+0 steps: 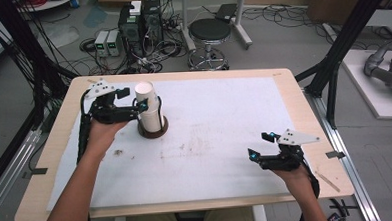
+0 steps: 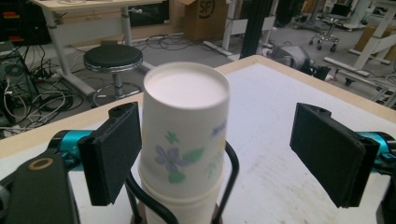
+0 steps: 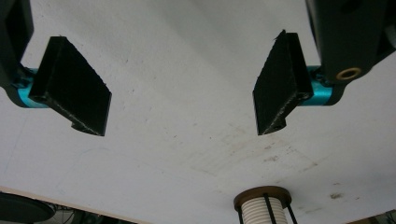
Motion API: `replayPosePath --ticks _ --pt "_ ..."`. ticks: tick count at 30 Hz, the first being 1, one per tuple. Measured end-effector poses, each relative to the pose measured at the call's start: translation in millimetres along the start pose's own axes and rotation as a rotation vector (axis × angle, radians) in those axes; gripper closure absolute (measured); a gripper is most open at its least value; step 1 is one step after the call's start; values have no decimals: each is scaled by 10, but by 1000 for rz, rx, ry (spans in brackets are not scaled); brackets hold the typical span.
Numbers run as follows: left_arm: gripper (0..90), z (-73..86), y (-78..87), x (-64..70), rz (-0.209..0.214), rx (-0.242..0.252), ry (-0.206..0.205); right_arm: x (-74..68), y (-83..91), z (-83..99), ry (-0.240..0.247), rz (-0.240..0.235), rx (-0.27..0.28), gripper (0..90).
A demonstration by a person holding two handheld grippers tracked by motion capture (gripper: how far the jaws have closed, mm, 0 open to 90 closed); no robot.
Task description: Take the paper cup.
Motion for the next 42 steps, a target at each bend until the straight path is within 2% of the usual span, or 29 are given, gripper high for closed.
replayPosePath --ticks 3,8,14,21,26,32,35,38,42 --pt "167 -60 -81 -59 -9 -36 -9 -5 5 2 -6 -4 -3 196" --pt "167 -115 -225 -171 -25 -80 7 3 0 2 -2 -5 -2 196" --pt "205 -55 -367 -225 -26 -121 20 19 0 10 -1 -5 -1 196" --pt "323 -37 -424 -214 -27 -118 8 31 0 17 -3 -4 -2 196" --pt "331 -51 -408 -223 -29 -97 33 26 -1 17 -2 -1 -5 196" --pt "335 -93 -365 -206 -26 -77 21 13 -5 14 0 -2 -6 196" --pt "339 -145 -324 -186 -19 -36 26 8 -4 14 -3 -3 -9 196" --pt "343 -208 -270 -170 -21 -17 21 8 -4 7 0 -3 -2 196" --pt "347 -381 -191 -95 -15 21 -6 6 1 4 1 -2 -2 196"
Point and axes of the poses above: each handheld gripper's, and its own axes: y roughly backward along the jaws, z roughly out of its underside, x roughly to its right, the point moved 6 cm from there along -y, roughly forward along the jaws, and after that the axes turned 13 degrees about z, right-handed, at the moved point
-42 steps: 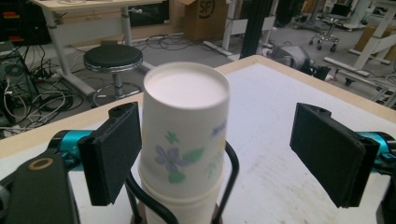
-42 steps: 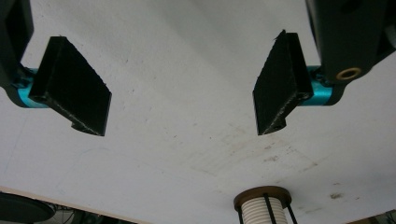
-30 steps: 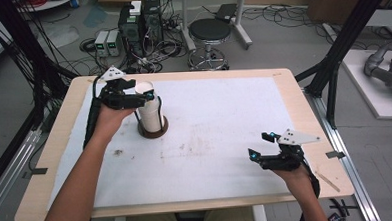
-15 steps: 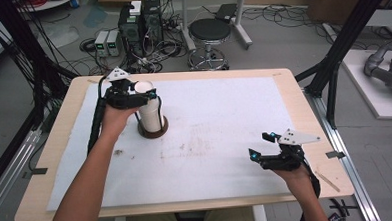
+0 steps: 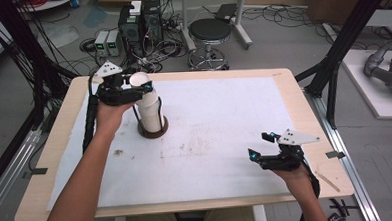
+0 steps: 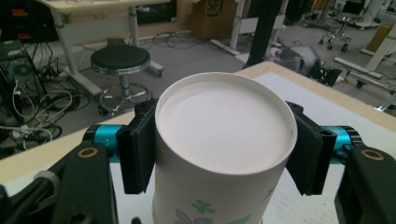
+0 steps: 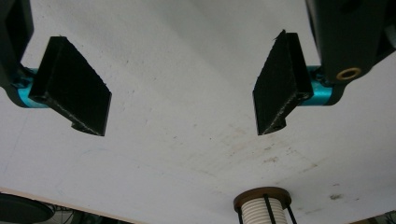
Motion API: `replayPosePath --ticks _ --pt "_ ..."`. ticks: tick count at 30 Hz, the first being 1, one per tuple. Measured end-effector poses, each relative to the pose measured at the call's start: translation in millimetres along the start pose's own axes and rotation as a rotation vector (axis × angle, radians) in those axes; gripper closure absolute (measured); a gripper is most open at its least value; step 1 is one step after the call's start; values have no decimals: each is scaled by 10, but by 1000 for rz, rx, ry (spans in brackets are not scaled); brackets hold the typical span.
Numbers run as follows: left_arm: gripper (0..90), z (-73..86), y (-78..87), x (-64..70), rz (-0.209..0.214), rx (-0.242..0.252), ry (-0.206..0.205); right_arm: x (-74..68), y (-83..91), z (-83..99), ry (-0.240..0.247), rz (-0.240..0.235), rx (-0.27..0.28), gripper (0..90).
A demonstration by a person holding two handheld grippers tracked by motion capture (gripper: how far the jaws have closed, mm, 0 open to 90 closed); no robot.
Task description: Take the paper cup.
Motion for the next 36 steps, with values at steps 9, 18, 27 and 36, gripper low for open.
replayPosePath --ticks 9,18,27,36 --pt "354 -333 198 173 0 48 -22 -3 20 -16 -4 6 6 196" --pt "357 -516 344 490 48 119 -53 -2 31 -23 -4 11 11 196" --pt "357 -320 194 806 177 105 -56 -19 19 -24 0 -3 8 197" --pt "357 -45 -15 1012 269 75 -64 -21 2 -39 -3 -5 7 197"
Point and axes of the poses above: each handheld gripper's, and its own axes: y roughly backward along the jaws, z roughly out of its underside, x roughly to its right, the point moved 6 cm from there along -y, roughly forward along the jaws, and after that the axes turned 13 degrees about z, right-handed, at the moved point
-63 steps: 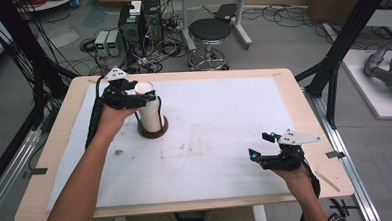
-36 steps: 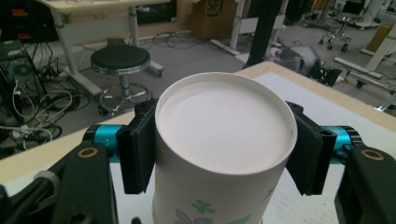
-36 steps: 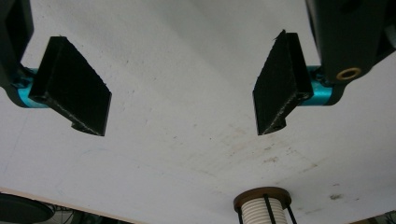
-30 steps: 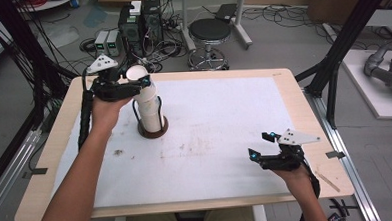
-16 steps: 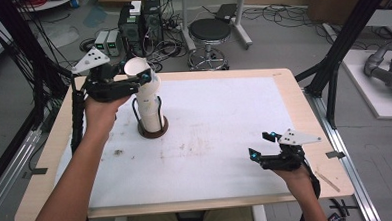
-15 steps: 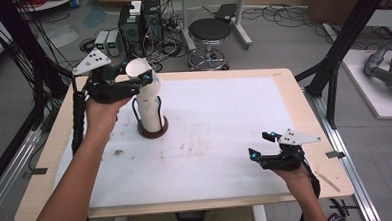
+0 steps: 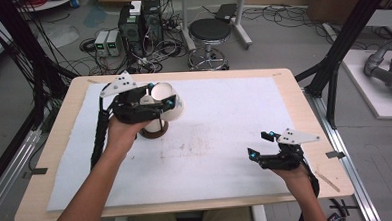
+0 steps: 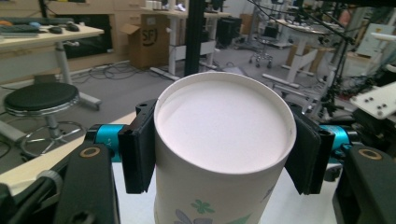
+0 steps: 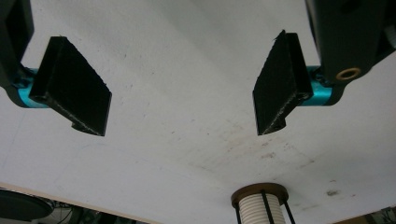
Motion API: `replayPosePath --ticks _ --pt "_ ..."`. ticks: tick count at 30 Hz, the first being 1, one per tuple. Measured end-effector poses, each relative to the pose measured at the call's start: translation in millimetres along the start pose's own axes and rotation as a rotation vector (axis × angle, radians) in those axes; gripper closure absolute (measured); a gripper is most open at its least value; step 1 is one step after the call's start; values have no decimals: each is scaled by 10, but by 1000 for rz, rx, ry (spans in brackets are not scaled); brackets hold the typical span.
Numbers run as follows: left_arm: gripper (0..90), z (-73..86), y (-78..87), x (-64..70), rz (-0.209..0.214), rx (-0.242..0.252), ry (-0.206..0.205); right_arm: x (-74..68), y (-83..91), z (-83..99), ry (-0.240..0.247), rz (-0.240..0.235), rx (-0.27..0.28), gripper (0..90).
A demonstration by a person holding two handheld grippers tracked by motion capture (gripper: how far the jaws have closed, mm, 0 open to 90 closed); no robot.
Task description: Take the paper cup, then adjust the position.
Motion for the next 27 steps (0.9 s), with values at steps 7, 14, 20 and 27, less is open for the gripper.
replayPosePath --ticks 7,14,20,27 --pt "356 136 -61 69 22 -6 8 -53 -2 4 14 -16 -3 197" --pt "356 205 -141 123 56 -16 14 -51 27 -12 7 -21 6 197" --pt "356 282 -228 145 92 -42 14 -90 17 -11 8 -47 4 197" --pt "357 419 -308 237 124 -68 8 -148 24 -28 25 -92 27 197"
Point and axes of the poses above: each handheld gripper's, and its own axes: y roughly backward along the jaws, z roughly out of its underside, x roughly to its right, the point moved 6 cm from there along -y, roughly forward along the jaws, and after that the axes turned 13 degrees about z, right-handed, at the moved point
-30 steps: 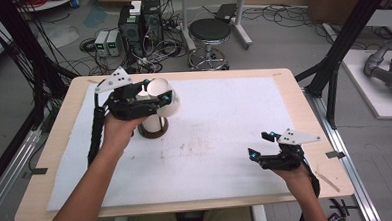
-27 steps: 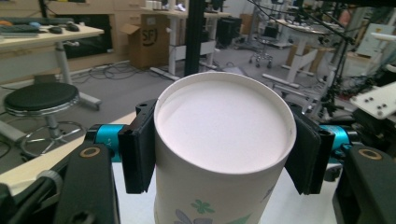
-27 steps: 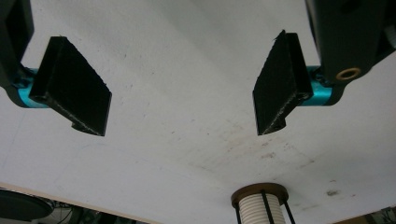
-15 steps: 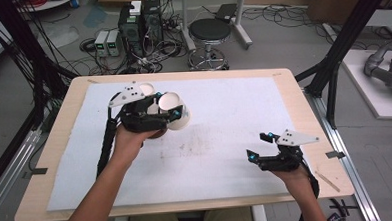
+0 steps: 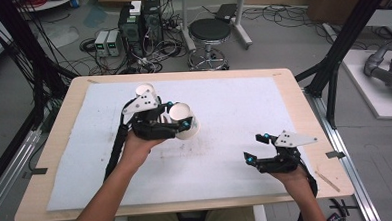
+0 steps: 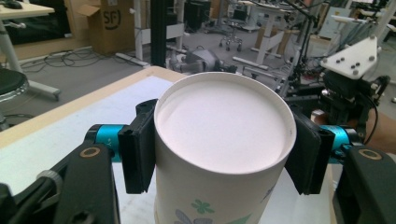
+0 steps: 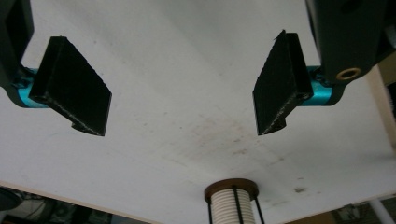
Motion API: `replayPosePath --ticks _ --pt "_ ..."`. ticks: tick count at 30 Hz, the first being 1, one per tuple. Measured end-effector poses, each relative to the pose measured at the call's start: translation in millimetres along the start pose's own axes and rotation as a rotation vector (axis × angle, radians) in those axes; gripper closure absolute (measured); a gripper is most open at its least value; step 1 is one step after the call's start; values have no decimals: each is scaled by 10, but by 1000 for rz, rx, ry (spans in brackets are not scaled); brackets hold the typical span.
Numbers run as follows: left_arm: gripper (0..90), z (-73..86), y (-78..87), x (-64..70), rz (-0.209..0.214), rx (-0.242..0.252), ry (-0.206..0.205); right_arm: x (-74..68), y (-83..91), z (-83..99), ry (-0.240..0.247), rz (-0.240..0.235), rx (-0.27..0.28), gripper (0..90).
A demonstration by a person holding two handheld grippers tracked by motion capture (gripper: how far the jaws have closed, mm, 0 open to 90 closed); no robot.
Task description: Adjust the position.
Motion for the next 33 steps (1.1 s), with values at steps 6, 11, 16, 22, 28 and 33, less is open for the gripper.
replayPosePath --ticks 6,11,16,22,28,33 --pt "357 110 -39 70 31 -17 9 -149 -24 -47 10 -79 5 196" --pt "357 186 -68 137 73 -44 0 -269 -63 -87 40 -136 15 196" --pt "357 232 -74 172 95 -60 -4 -394 -115 -163 60 -195 24 197" --pt "357 279 -113 238 124 -72 -12 -543 -202 -281 98 -246 20 197" --pt "357 304 -148 277 148 -79 -15 -596 -279 -428 111 -283 40 197" --pt "357 312 -170 304 165 -76 -19 -682 -349 -495 128 -319 48 197"
Point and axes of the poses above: each handheld gripper's, and its own axes: y roughly backward along the jaws, z roughly out of its underside, x roughly to its right, the point moved 6 cm from there along -y, roughly forward along the jaws, and after that the axes turned 13 degrees about z, right-handed, at the moved point
